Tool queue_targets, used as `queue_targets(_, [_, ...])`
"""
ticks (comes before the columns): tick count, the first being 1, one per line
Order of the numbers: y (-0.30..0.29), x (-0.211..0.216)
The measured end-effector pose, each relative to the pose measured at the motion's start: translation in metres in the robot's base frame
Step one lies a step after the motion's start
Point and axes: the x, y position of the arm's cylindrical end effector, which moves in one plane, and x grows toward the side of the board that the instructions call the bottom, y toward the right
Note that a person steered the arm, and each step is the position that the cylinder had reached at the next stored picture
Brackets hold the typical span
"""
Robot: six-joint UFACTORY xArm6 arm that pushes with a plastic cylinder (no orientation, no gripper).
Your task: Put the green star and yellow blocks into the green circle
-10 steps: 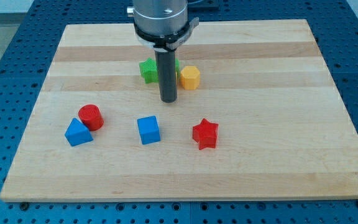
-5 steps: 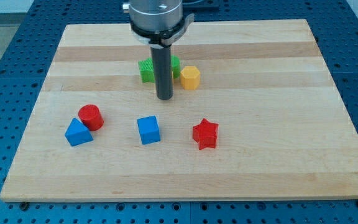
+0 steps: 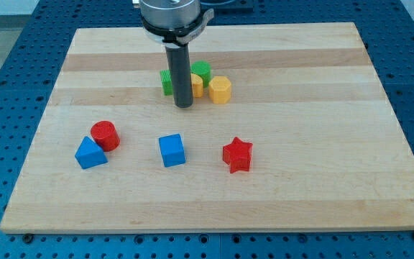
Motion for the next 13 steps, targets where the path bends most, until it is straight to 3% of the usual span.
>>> queue_targets(3, [0.009,0.004])
queue_targets(5, [0.084,0.018])
queue_targets(6, [0.085,0.003])
queue_targets(9, [0.062,0.008])
queue_targets(10, [0.062,0.052])
queue_targets(11, [0.102,0.069])
queue_targets(12, [0.167,0.045])
queue_targets(13, [0.181,0.107])
